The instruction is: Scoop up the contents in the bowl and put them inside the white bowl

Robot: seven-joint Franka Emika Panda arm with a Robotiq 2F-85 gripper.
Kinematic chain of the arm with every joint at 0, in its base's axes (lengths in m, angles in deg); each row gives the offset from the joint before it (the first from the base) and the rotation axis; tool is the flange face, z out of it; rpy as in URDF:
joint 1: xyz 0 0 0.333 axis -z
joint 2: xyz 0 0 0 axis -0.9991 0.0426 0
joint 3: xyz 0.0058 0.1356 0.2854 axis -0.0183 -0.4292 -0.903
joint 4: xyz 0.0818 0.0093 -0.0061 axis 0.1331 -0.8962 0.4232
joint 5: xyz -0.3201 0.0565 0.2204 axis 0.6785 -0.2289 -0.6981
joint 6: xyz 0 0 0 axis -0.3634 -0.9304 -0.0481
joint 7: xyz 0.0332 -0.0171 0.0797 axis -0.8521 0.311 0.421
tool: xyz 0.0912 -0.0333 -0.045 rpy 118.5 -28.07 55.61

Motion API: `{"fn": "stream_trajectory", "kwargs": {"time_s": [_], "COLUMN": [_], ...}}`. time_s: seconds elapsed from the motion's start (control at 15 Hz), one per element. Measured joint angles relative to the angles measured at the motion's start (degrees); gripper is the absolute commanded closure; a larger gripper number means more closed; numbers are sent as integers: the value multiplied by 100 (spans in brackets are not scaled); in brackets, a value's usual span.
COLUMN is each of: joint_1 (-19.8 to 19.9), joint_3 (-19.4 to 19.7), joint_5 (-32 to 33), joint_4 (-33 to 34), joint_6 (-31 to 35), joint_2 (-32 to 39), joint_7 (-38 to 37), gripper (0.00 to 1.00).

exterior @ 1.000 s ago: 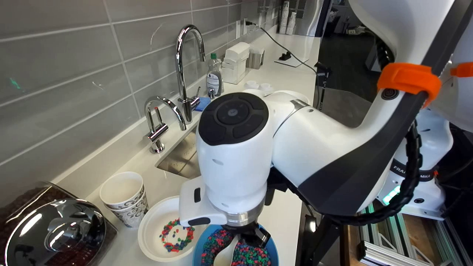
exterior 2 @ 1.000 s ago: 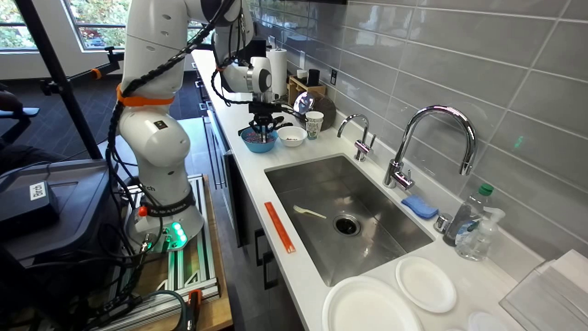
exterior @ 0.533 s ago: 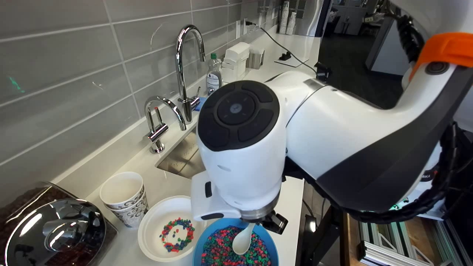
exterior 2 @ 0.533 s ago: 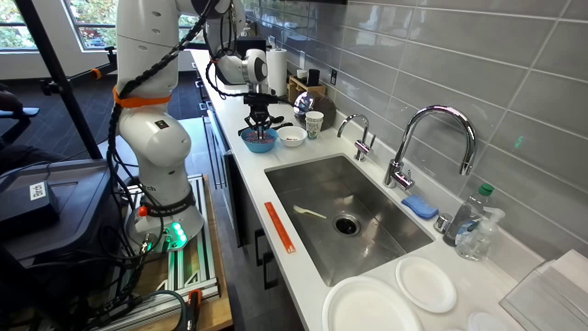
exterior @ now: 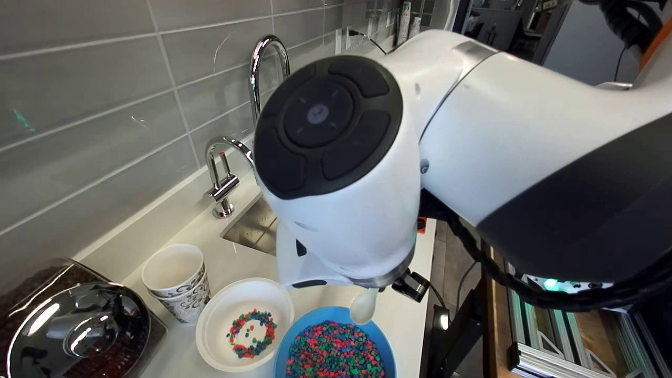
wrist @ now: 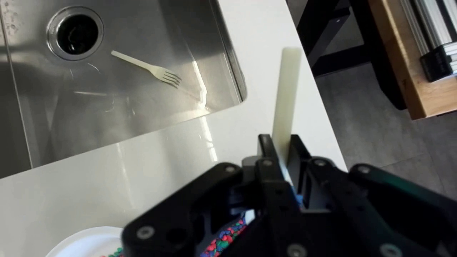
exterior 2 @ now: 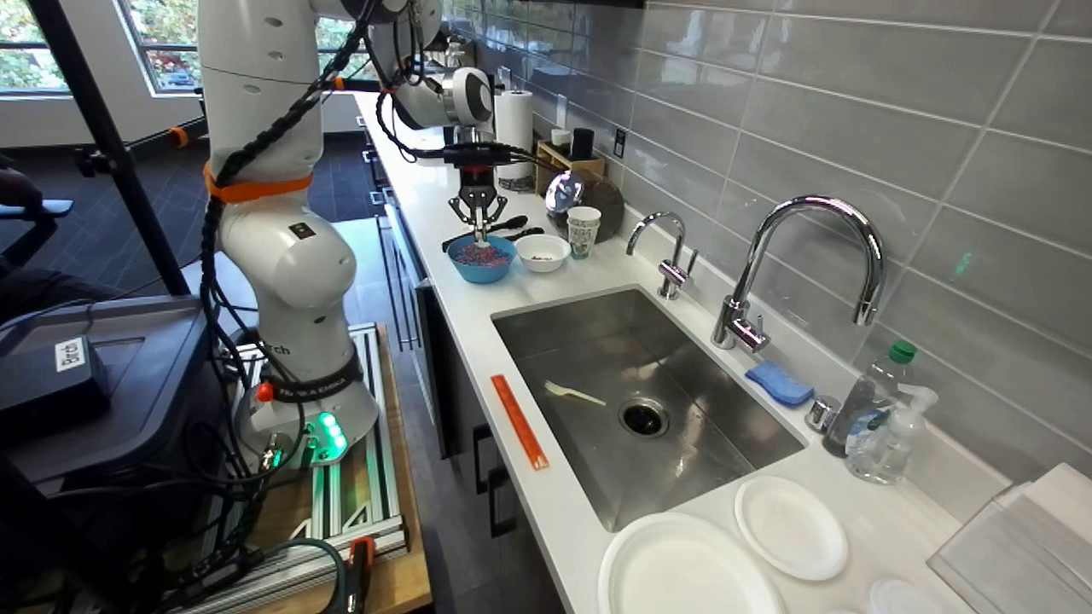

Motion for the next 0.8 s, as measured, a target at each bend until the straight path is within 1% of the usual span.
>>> {"fn": "stream_trajectory", "kwargs": {"time_s": [0.33, 0.8], "joint_1": [-4, -94], "joint_3": [-16, -32], "joint_5": [97, 173], "joint_4": [280, 714], "joint_6": [-390, -567], "joint_2": [145, 663], "joint_7": [1, 124], "gripper": [97, 97]}}
